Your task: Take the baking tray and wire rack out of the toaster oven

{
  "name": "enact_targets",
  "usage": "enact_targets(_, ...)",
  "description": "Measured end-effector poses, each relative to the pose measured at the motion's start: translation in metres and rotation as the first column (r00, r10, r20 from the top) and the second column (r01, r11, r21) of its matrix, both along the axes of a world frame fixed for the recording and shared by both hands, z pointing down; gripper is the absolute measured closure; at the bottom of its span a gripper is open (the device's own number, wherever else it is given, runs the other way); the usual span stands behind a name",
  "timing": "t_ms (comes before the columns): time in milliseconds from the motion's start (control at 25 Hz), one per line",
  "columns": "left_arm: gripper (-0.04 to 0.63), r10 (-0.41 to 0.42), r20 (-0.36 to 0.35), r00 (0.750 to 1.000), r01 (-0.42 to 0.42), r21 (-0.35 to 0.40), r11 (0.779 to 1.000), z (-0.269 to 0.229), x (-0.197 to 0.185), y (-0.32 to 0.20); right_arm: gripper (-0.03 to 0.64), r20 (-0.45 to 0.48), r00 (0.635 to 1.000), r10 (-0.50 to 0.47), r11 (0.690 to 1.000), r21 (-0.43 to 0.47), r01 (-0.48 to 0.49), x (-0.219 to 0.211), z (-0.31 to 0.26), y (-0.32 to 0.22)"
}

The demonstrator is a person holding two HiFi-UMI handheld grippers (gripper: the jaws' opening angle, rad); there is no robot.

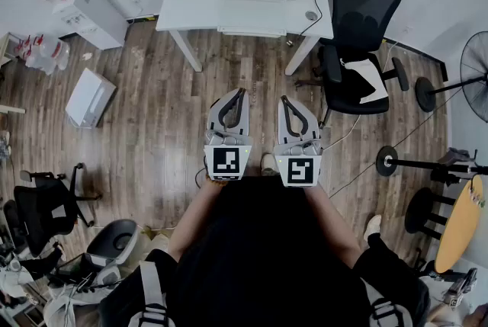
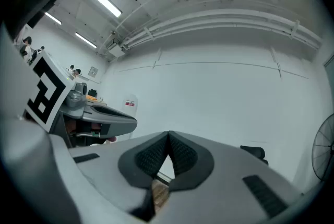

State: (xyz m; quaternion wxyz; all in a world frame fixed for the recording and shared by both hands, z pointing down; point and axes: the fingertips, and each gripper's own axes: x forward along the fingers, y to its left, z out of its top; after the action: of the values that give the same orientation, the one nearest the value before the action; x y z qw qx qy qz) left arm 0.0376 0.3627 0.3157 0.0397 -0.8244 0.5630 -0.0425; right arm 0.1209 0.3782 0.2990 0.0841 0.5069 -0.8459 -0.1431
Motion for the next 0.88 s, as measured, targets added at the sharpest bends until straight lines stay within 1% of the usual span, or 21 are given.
enact_targets(120, 0.568, 0.013, -0.010, 1.000, -0.013, -0.002, 1.000, -0.001, -0.015, -0.008, 0.589, 0.013, 1.000, 0.017, 1.000, -0.021, -0.017, -0.016, 0.003, -0.008)
enact_targets(200, 0.568, 0.021, -0.029, 0.999, -0.020, 0.017, 1.000, -0.003, -0.022, -0.012, 0.589, 0.012, 1.000, 0.024, 1.000, -0.013, -0.023, -0.023, 0.003, -0.012)
enact_targets(280, 0.568, 0.031, -0.035, 0.999, -0.030, 0.028, 0.999, -0.003, -0.027, -0.015, 0.588, 0.048, 0.998, 0.040, 0.999, -0.021, -0.039, -0.028, 0.005, -0.014)
enact_targets(360, 0.568, 0.041, -0.029, 0.999, -0.041, 0.020, 0.999, 0.000, -0.034, -0.017, 0.586, 0.030, 0.998, 0.055, 0.997, -0.054, -0.053, -0.033, 0.014, -0.016)
enact_targets(440, 0.568, 0.053, -0.026, 0.998, -0.052, 0.022, 0.998, 0.002, -0.040, -0.022, 0.586, 0.010, 0.998, 0.066, 0.996, -0.062, -0.065, -0.037, 0.019, -0.021)
enact_targets(560, 0.568, 0.063, -0.043, 0.997, -0.060, 0.059, 0.996, -0.002, -0.046, -0.031, 0.586, 0.056, 0.994, 0.091, 0.994, -0.067, -0.087, -0.040, 0.022, -0.029)
enact_targets(680, 0.568, 0.060, -0.035, 0.998, -0.060, 0.021, 0.998, 0.005, -0.053, -0.040, 0.586, 0.026, 0.996, 0.087, 0.993, -0.076, -0.085, -0.043, 0.026, -0.036)
enact_targets(720, 0.568, 0.058, -0.030, 0.998, -0.058, 0.014, 0.998, 0.006, -0.055, -0.044, 0.586, 0.029, 0.996, 0.086, 0.993, -0.086, -0.083, -0.043, 0.028, -0.040)
enact_targets(800, 0.568, 0.052, -0.029, 0.998, -0.052, 0.022, 0.998, 0.006, -0.056, -0.055, 0.586, 0.039, 0.995, 0.087, 0.991, -0.105, -0.082, -0.043, 0.031, -0.050)
enact_targets(880, 0.568, 0.046, -0.018, 0.999, -0.046, 0.020, 0.999, 0.008, -0.058, -0.066, 0.586, 0.043, 0.995, 0.085, 0.991, -0.105, -0.080, -0.042, 0.033, -0.061)
